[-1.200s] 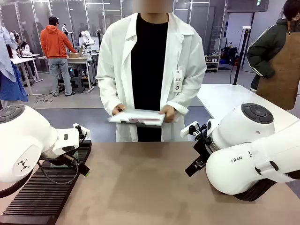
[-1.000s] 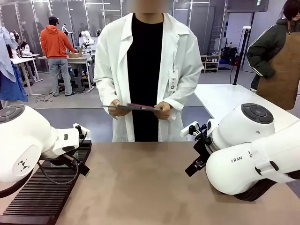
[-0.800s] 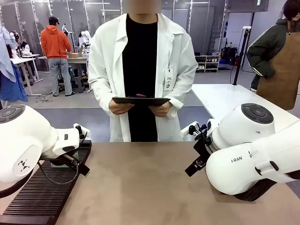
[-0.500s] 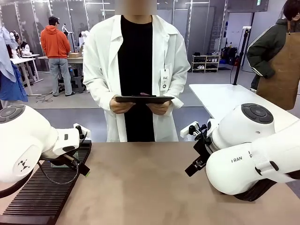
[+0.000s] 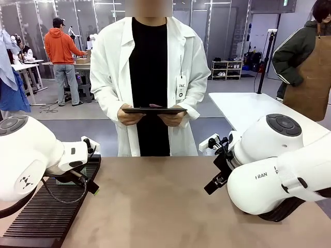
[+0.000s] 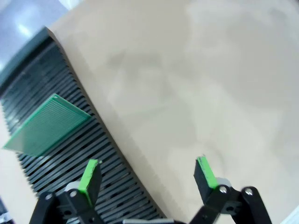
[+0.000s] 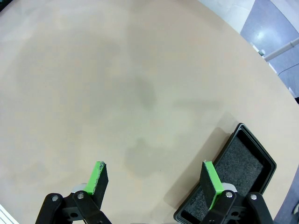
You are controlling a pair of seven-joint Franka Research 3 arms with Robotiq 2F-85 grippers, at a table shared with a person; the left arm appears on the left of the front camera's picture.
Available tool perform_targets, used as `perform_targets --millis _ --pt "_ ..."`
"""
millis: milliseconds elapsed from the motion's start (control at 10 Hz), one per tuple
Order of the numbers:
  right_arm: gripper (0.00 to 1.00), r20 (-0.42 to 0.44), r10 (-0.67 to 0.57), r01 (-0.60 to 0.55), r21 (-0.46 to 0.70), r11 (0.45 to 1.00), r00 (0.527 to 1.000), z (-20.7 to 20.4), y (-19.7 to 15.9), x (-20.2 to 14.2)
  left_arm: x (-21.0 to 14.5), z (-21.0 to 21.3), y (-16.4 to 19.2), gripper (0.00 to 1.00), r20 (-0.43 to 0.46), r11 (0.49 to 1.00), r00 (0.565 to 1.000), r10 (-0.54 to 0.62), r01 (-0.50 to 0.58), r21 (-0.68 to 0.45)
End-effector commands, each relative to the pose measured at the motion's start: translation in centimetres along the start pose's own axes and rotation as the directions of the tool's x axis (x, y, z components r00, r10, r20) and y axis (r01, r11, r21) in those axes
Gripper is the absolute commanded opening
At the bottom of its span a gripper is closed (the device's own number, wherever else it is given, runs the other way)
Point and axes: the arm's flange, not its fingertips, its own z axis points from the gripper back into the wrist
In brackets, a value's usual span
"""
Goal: Inspect the PCB.
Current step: Pick up the Blank PCB and present it to the human.
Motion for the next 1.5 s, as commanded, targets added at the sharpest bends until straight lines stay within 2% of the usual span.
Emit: perform_targets --millis 0,100,200,300,500,600,700,800,900,1000,1100,1200,1300,1400 --pt "1.0 -0.028 -0.058 0.059 0.038 0.998 0.998 1.8 -1.2 0.8 1.0 2.5 1.2 1.0 -0.057 0.997 0.998 -0.014 0.01 -0.076" --pt "1.0 -0.038 -0.082 0.085 0.074 0.994 0.996 2.9 -1.9 1.3 1.1 3.9 2.0 1.0 -0.061 0.993 0.998 -0.004 -0.003 -0.115" --pt "1.0 -0.04 -0.08 0.085 0.146 0.986 0.996 4.3 -3.0 1.6 0.5 5.1 3.6 1.0 -0.096 0.979 0.995 -0.002 -0.018 -0.205" --pt "1.0 -0.017 -0.12 0.12 0.225 0.967 0.993 5.7 -4.2 1.3 -0.2 6.3 5.2 1.0 -0.089 0.94 0.993 0.074 -0.099 -0.325" --pt "1.0 0.049 -0.219 0.184 0.387 0.903 0.974 9.4 -6.7 -0.4 -1.9 9.5 7.8 1.0 -0.061 0.821 0.982 0.179 -0.183 -0.541" --pt "1.0 0.058 -0.252 0.192 0.491 0.85 0.966 11.2 -7.9 -1.9 -3.2 11.0 9.3 1.0 -0.038 0.75 0.976 0.214 -0.189 -0.633" --pt "1.0 0.05 -0.306 0.219 0.588 0.779 0.951 12.5 -10.0 -4.3 -5.3 12.1 11.6 1.0 -0.007 0.659 0.953 0.301 -0.214 -0.721" --pt "1.0 0.035 -0.382 0.253 0.692 0.676 0.924 13.2 -11.7 -6.9 -7.7 12.5 13.3 1.0 0.014 0.596 0.938 0.347 -0.209 -0.776" --pt "1.0 0.014 -0.446 0.273 0.773 0.573 0.895 13.8 -13.3 -9.8 -10.2 12.6 15.0 1.0 0.047 0.555 0.917 0.397 -0.198 -0.808" --pt "1.0 -0.013 -0.528 0.318 0.811 0.492 0.849 13.7 -15.0 -13.2 -12.7 12.6 16.7 1.0 0.108 0.463 0.872 0.477 -0.144 -0.875" --pt "1.0 -0.047 -0.597 0.363 0.831 0.421 0.801 13.9 -15.9 -17.3 -16.3 12.5 18.2 1.0 0.126 0.423 0.824 0.553 -0.147 -0.894" --pt "1.0 -0.055 -0.664 0.385 0.849 0.361 0.746 14.2 -16.2 -20.7 -20.1 12.1 19.2 1.0 0.141 0.419 0.788 0.599 -0.159 -0.894" --pt "1.0 -0.056 -0.686 0.394 0.851 0.348 0.726 14.4 -16.0 -22.7 -22.7 11.7 19.7 1.0 0.136 0.446 0.781 0.609 -0.196 -0.874" --pt "1.0 -0.06 -0.696 0.4 0.852 0.338 0.716 14.4 -15.6 -24.5 -25.0 11.8 20.2 1.0 0.161 0.438 0.74 0.652 -0.194 -0.878"
